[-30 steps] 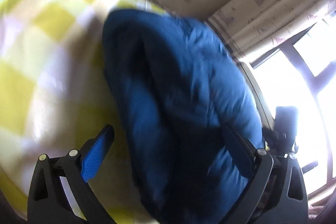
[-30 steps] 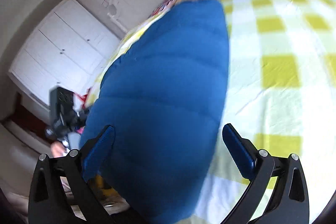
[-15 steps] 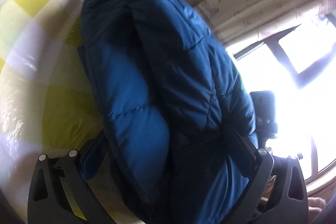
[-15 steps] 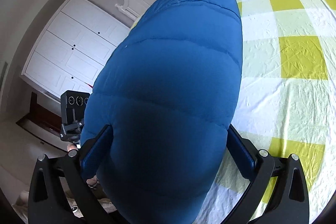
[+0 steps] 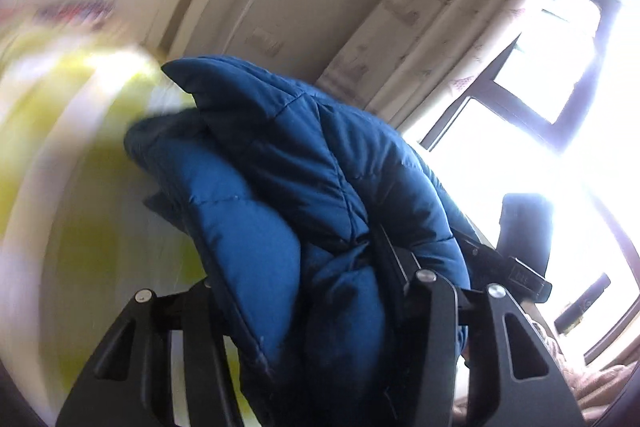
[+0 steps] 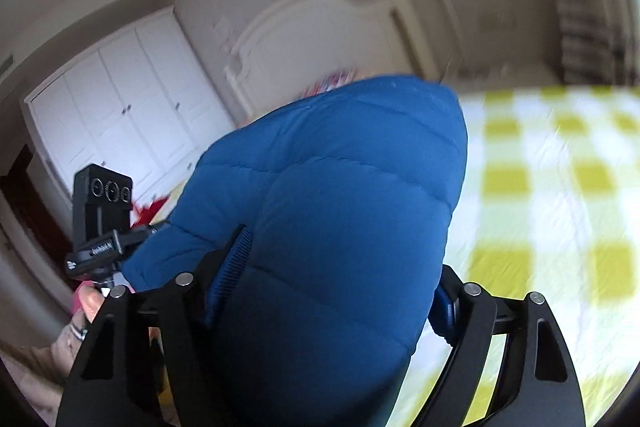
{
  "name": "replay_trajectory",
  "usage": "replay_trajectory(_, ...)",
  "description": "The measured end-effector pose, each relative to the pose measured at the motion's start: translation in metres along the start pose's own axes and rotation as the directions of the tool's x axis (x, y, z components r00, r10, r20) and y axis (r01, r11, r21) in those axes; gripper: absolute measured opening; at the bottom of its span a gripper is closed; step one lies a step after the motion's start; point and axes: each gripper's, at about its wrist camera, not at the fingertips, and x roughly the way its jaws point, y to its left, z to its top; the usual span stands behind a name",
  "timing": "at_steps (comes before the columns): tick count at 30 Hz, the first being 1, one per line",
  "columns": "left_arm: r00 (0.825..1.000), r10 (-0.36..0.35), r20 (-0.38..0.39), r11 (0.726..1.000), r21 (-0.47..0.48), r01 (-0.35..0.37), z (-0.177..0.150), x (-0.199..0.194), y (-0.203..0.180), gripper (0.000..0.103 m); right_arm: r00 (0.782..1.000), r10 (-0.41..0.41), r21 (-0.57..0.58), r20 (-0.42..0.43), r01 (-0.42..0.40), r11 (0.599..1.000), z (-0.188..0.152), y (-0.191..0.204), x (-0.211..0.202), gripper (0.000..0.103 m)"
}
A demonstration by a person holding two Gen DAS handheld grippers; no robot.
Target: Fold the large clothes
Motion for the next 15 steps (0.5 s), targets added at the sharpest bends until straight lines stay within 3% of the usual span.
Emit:
replay_trajectory(3, 1.0, -0.026, -0.006, 0.999, 0.048, 0.026, 0.043, 0.046, -0.01, 0.05, 0.996, -0.064, 0.005, 0.067, 0.063, 0.998, 0.034, -0.032, -0.004, 0.08)
replay_trajectory(5, 0.999, -0.025, -0.031, 0.999, 0.036, 0.026, 0.063, 0.087, -0.004, 0.05, 0.992, -0.108, 0.038, 0.059, 0.106, 0.994, 0.052, -0.065, 0.008, 0.079)
replay_trajectory(7, 0.994, 0.006, -0.107, 1.0, -0.028, -0.009, 0.071, 0.132, 0.017, 0.051, 0.983, -0.18, 0.084, -0.035, 0.182, 0.98, 0.055, -0.1, 0.032, 0.078)
replay_trajectory(8, 0.987, 0.026, -0.156, 0.997, -0.072, -0.038, 0.067, 0.151, 0.031, 0.05, 0.965, -0.235, 0.105, -0.114, 0.247, 0.963, 0.049, -0.116, 0.048, 0.078)
replay_trajectory(9, 0.969, 0.075, -0.235, 0.989, -0.103, -0.101, 0.057, 0.174, 0.044, 0.051, 0.936, -0.285, 0.113, -0.206, 0.312, 0.943, 0.042, -0.128, 0.064, 0.078)
replay_trajectory(10, 0.963, 0.1, -0.25, 0.983, -0.125, -0.135, 0.045, 0.183, 0.054, 0.065, 0.935, -0.28, 0.154, -0.217, 0.316, 0.936, 0.036, -0.137, 0.067, 0.089)
replay_trajectory(11, 0.975, 0.077, -0.21, 0.982, -0.155, -0.111, 0.042, 0.178, 0.059, 0.067, 0.947, -0.258, 0.191, -0.189, 0.294, 0.937, 0.032, -0.14, 0.061, 0.095)
replay_trajectory(12, 0.975, 0.067, -0.21, 0.979, -0.173, -0.104, 0.04, 0.175, 0.061, 0.068, 0.944, -0.27, 0.186, -0.191, 0.305, 0.934, 0.032, -0.137, 0.06, 0.096)
replay_trajectory(15, 0.971, 0.11, -0.214, 0.98, -0.14, -0.142, 0.04, 0.154, 0.057, 0.071, 0.912, -0.386, 0.095, -0.14, 0.4, 0.912, 0.037, -0.108, 0.044, 0.096)
